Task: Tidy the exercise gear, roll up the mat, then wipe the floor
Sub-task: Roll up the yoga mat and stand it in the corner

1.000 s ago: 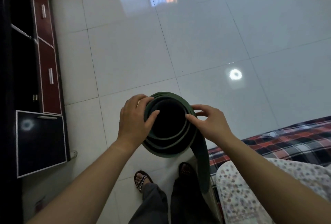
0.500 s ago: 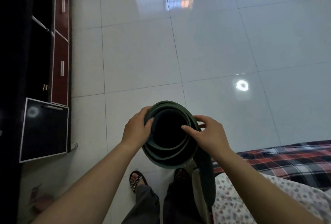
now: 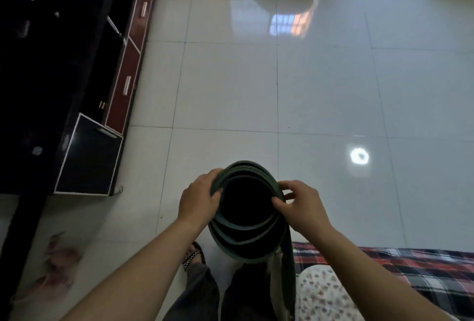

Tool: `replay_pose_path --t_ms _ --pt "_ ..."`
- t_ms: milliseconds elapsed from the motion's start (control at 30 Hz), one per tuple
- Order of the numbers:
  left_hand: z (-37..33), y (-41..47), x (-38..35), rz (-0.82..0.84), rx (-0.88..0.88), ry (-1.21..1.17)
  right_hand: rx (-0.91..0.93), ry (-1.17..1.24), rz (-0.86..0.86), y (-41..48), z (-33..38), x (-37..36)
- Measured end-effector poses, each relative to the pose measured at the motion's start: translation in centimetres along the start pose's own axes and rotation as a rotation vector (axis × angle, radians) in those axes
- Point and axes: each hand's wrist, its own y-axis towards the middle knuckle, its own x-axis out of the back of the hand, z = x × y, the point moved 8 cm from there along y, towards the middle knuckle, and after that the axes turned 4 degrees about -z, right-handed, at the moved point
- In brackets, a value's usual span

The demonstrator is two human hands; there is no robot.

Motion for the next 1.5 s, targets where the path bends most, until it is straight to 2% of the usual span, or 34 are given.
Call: replay_pose_path --t_ms 367,633,767,900,1100,1333,1500 --pt "3.7 -12.7 15.6 -0.263 0.201 -0.012 0.287 -0.045 0.179 -8.3 15.3 -1.8" --pt "11.4 -26.8 27.3 -0.517 0.447 -0.096 0.553 -0.174 0.382 -18.8 30.3 -8.3" --pt "16.4 -33.3 31.3 -0.616 0.527 -0.153 0.663 -0.274 0.466 -23.9 36.0 -13.8" --pt "23.3 -39.5 33.6 -0.64 0.624 -0.208 0.75 -0.365 0.532 -29.3 40.2 -21.0" --pt "32.4 -48.1 35.7 -0.731 0.756 -0.274 0.792 -0.42 0.621 -36.8 44.2 -31.5" --pt "40.0 -54.7 38.1 -0.827 0.847 -0.301 0.891 -0.497 0.794 -42.6 47.9 -42.3" --pt "46.7 -56.9 38.5 -0.826 0.966 -0.286 0.963 -0.542 0.879 -44.3 50.2 -50.5"
